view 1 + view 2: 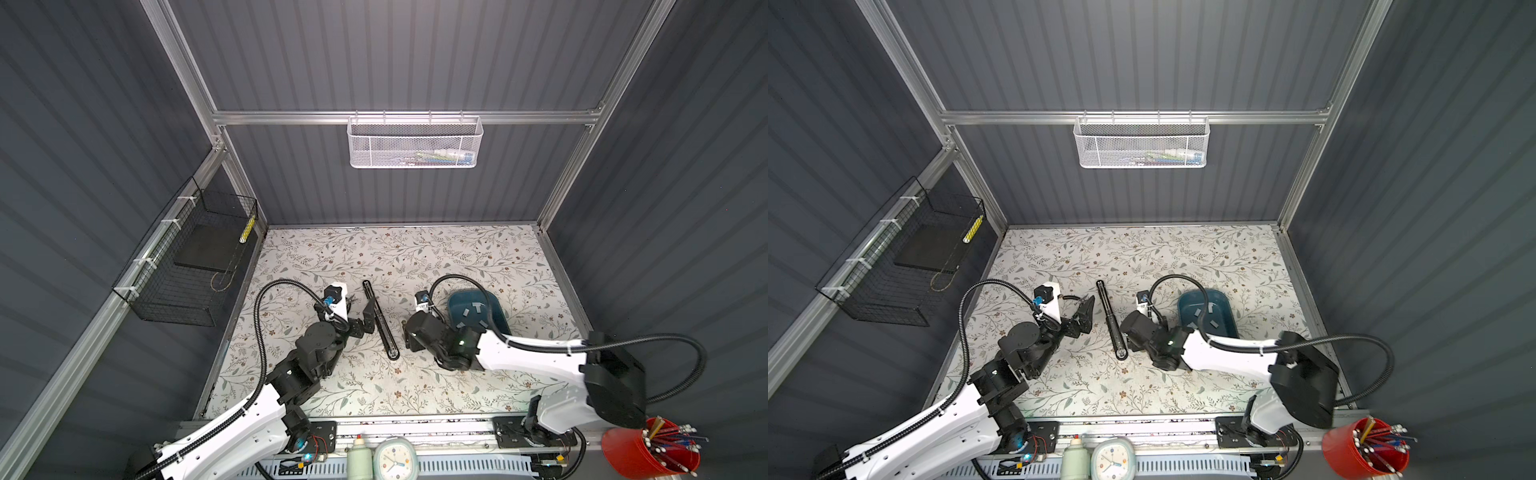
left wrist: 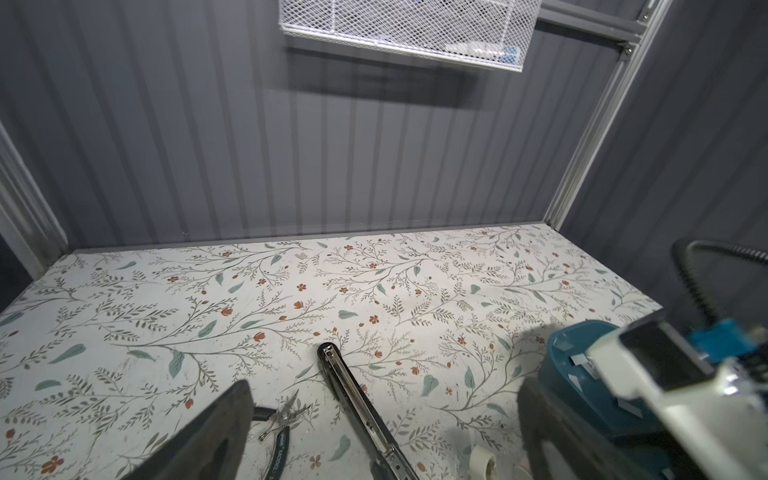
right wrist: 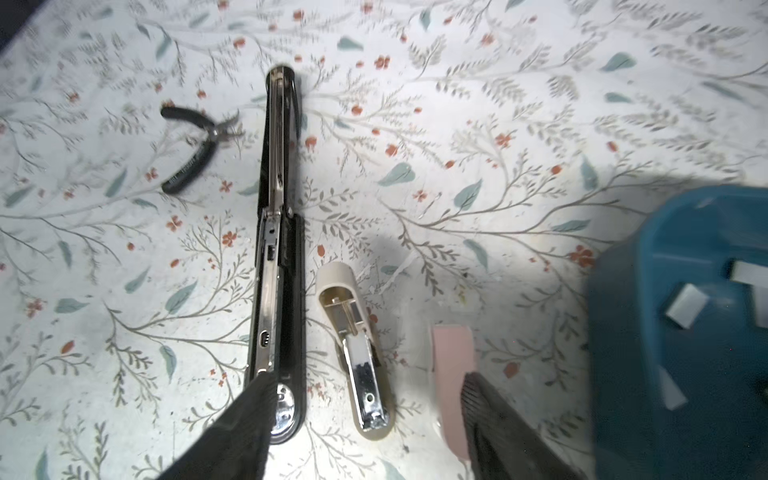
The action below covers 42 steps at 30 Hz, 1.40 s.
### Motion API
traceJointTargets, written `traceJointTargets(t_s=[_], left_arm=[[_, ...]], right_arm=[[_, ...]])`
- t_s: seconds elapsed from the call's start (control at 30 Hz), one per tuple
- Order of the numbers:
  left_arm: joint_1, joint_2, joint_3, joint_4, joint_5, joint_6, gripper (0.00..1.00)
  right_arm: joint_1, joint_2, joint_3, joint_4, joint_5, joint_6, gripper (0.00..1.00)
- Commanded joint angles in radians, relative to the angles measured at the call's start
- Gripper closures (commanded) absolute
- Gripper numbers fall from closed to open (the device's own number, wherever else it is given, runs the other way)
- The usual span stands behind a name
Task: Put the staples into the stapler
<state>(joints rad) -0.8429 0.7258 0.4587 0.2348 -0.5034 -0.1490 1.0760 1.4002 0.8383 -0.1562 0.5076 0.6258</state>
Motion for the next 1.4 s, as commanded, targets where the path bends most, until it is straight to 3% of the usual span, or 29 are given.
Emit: traceJointTargets(t_s=[0.0, 0.1, 0.23, 0.4, 0.53, 0.67, 0.8, 1.13, 1.37], left_arm=[[-0.001, 0.035, 0.057, -0.026, 0.062, 0.074, 0.01], [0.000, 0.068, 0.074, -0.030, 0.110, 0.118, 0.01], [0.000, 0.110, 0.048, 0.050, 0.234, 0.215, 0.06], [0.001, 0.191, 0.080, 0.046, 0.345, 0.326, 0.14], [0.000, 0.253, 0.126, 0.012, 0.403, 0.445, 0.13], [0.000, 0.320, 0.209, -0.074, 0.562, 0.596, 0.28], [0.000, 0.403, 0.253, -0.085, 0.622, 0.703, 0.35], [0.000, 0.525, 0.242, -0.081, 0.802, 0.981, 0.37], [0.001, 0.589, 0.332, -0.294, 0.983, 1.158, 0.41]], right_arm=[[0.000, -0.151, -0.087, 0.040, 0.134, -0.068, 0.22], [-0.017, -0.310, -0.179, 0.104, 0.201, -0.151, 0.17], [-0.116, -0.454, -0.263, 0.137, 0.185, -0.213, 0.15], [-0.259, -0.506, -0.343, 0.136, 0.223, -0.244, 0.13], [-0.328, -0.526, -0.403, 0.169, 0.256, -0.276, 0.12], [-0.383, -0.574, -0.453, 0.183, 0.222, -0.280, 0.10], [-0.408, -0.618, -0.523, 0.275, 0.183, -0.297, 0.10], [-0.419, -0.605, -0.557, 0.362, 0.180, -0.319, 0.10], [-0.419, -0.621, -0.567, 0.368, 0.163, -0.321, 0.08]])
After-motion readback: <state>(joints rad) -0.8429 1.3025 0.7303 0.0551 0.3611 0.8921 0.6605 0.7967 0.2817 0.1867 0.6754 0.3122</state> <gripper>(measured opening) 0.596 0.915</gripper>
